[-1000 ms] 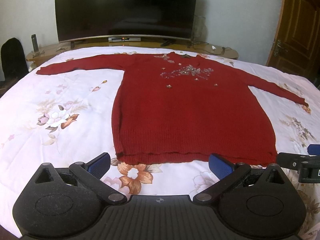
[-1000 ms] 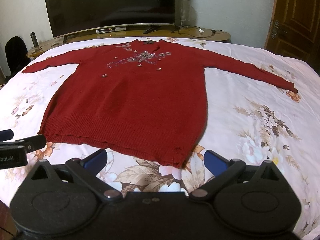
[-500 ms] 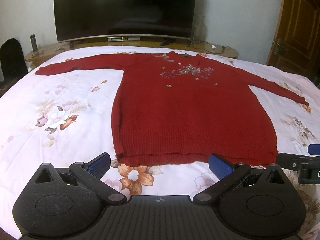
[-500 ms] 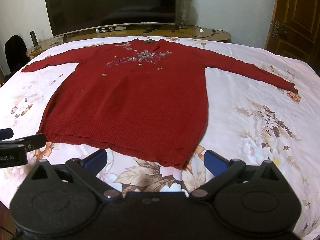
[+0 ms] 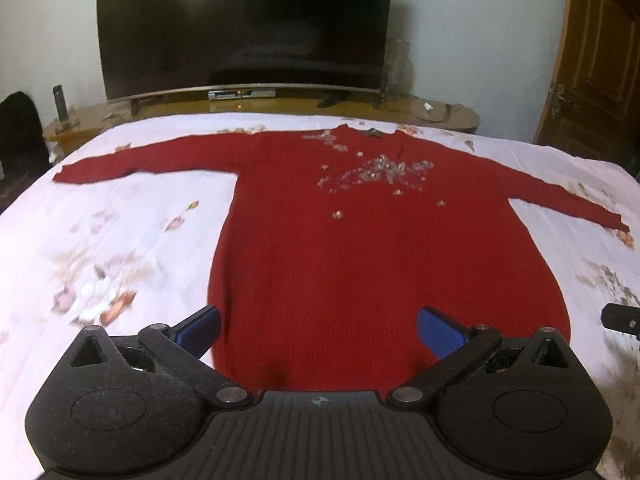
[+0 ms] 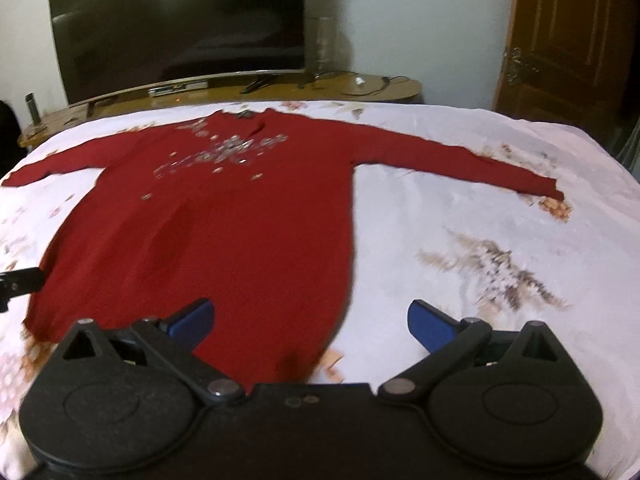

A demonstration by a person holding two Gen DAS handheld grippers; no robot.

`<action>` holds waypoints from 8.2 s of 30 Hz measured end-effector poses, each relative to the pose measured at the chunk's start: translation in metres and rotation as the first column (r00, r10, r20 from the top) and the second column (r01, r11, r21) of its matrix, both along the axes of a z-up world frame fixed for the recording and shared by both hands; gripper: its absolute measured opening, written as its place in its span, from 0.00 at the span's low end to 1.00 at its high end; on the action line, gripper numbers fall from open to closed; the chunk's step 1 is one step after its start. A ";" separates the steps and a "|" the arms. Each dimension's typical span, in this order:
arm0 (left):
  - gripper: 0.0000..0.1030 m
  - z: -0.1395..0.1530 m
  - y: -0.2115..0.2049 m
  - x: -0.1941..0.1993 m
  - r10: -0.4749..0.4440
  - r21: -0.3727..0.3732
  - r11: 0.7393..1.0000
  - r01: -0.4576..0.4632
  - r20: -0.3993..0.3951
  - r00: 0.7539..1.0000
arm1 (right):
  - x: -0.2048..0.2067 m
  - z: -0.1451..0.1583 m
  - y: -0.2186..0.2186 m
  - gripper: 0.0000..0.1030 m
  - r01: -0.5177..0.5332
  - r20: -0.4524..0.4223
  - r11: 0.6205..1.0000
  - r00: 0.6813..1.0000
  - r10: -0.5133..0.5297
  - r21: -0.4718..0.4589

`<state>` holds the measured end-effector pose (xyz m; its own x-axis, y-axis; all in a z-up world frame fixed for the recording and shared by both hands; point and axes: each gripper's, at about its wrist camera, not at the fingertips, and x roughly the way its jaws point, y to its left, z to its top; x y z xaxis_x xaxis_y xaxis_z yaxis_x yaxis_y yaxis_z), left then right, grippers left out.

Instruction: Fold small clothes

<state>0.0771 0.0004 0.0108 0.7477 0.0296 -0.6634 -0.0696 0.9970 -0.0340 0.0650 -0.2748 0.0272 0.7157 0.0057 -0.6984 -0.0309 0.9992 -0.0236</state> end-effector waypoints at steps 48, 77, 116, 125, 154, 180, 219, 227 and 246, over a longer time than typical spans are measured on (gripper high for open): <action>1.00 -0.080 0.072 0.257 0.086 -0.103 0.990 -0.092 -0.067 0.994 | 0.272 -0.093 -0.328 0.07 0.557 0.038 0.679 0.759 -0.649 0.479; 1.00 -0.085 0.174 0.261 0.055 -0.221 0.973 -0.058 -0.020 0.998 | 0.292 -0.081 0.185 0.55 -0.390 0.155 0.921 0.909 0.387 -0.009; 0.02 -0.129 0.136 0.362 -0.039 -0.433 0.901 0.017 -0.044 0.998 | 0.301 -0.167 -0.122 0.59 0.252 -0.195 0.137 0.922 -0.333 0.958; 0.03 -0.132 0.134 0.355 -0.032 -0.368 0.930 0.019 -0.030 0.999 | 0.298 -0.153 -0.112 0.01 0.356 -0.193 0.428 0.906 -0.377 0.831; 0.04 -0.115 0.103 0.386 -0.058 -0.039 0.998 0.058 0.011 0.998 | 0.397 -0.122 -0.097 0.04 0.103 0.012 0.881 0.992 -0.122 0.462; 0.75 -0.137 0.417 0.246 0.648 -0.659 0.577 -0.483 0.010 0.761 | 0.236 -0.082 -0.057 0.46 0.122 0.046 0.906 0.987 -0.154 0.405; 0.50 -0.059 0.023 0.354 -0.273 -0.084 0.954 0.289 0.161 0.948 | 0.259 -0.067 -0.058 0.57 0.132 0.016 0.797 0.985 -0.174 0.589; 0.49 -0.072 0.127 0.314 0.001 -0.059 0.998 0.006 0.118 0.993 | 0.339 -0.098 0.013 0.53 0.062 -0.070 0.642 0.997 -0.013 0.764; 0.48 -0.116 0.142 0.324 0.008 -0.067 0.998 -0.005 0.034 0.999 | 0.380 -0.093 0.060 0.06 0.000 -0.022 0.725 1.000 0.021 0.689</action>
<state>0.4009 0.1425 -0.1049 0.7701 -0.0091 -0.6379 -0.0736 0.9919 -0.1031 0.4449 -0.2150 -0.0659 0.6941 0.5000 -0.5179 -0.0317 0.7400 0.6719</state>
